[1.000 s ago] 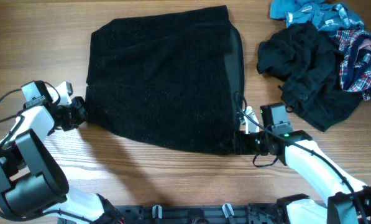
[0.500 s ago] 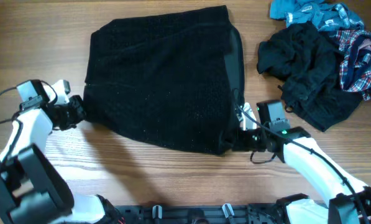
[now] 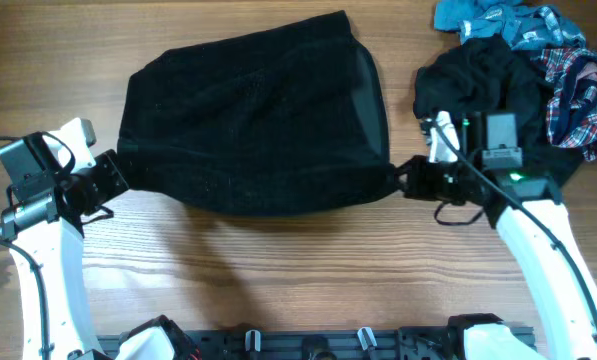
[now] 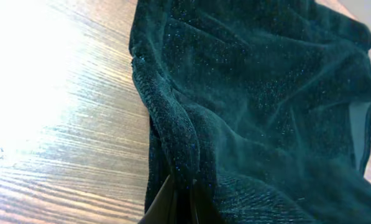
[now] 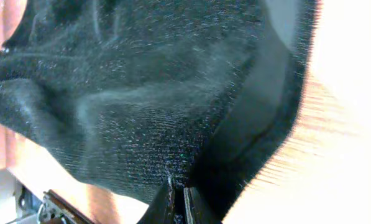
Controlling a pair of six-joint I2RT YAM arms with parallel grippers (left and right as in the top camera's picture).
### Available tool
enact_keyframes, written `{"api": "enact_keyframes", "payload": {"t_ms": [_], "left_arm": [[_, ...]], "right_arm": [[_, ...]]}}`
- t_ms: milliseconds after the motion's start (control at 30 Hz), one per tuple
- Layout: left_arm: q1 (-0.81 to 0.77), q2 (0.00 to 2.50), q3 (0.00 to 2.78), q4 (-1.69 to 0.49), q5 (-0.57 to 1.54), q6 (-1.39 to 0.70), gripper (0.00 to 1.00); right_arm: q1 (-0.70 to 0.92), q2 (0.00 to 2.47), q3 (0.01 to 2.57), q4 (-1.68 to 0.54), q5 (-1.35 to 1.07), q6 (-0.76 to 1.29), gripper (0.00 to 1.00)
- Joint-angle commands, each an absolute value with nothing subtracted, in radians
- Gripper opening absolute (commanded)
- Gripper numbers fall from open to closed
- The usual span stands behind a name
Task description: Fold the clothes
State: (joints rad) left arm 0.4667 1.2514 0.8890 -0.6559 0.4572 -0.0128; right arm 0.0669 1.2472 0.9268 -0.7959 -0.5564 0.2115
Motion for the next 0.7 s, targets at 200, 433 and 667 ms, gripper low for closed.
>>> {"api": "enact_keyframes", "payload": {"t_ms": [200,433,667], "left_arm": [[0.47,1.236,0.884,-0.563,0.398,-0.114,0.04],[0.469,1.244,0.884,-0.327,0.362,-0.192,0.04],[0.462,1.281,0.884,-0.284,0.353,-0.191,0.04]], "right_arm": [[-0.072,1.158,0.948,-0.724,-0.535,0.156,0.04],[-0.076,1.236,0.948,-0.332,-0.508,0.168,0.04],[-0.076,1.398,0.948,-0.176,-0.512,0.167,0.04]]}}
